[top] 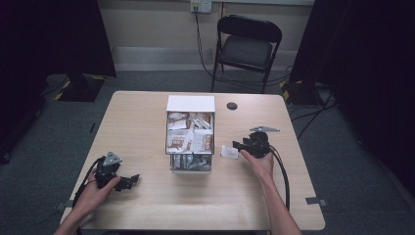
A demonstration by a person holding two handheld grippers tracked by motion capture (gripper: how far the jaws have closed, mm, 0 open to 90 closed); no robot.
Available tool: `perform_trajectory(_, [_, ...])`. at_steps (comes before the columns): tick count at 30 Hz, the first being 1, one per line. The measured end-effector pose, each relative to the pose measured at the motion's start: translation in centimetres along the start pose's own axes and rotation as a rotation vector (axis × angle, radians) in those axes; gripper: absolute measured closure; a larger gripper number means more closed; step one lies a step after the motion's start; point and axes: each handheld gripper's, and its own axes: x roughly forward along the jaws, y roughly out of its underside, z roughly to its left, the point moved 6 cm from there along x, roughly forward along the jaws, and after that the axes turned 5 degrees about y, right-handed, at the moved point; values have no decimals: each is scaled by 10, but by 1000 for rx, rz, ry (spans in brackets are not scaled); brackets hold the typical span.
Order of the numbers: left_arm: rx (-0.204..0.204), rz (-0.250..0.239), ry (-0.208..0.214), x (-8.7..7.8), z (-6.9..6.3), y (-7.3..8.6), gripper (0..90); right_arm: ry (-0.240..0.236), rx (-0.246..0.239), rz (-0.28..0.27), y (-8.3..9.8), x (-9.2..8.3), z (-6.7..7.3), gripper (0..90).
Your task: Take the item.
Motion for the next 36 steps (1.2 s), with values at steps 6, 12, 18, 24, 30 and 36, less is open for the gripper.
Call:
perform_trajectory(6, [2, 2, 0, 0, 0, 0, 0, 16, 17, 16, 0, -2, -3, 209])
perform_trajectory(12, [2, 2, 1, 0, 0, 0, 0, 39, 13, 10, -2, -10, -6, 149])
perform_trajectory(18, [-1, 0, 0, 0, 0, 0, 0, 33, 9, 15, -4, -19, -8, 156])
perform_trajectory(24, [0, 1, 0, 0, 0, 0, 0, 51, 2, 10, -7, -35, -11, 161])
perform_trajectory(30, [1, 1, 0, 0, 0, 0, 0, 58, -10, 9, -3, -47, -13, 172])
perform_trajectory(36, [2, 2, 0, 0, 0, 0, 0, 71, -24, -6, 0, -65, -12, 172])
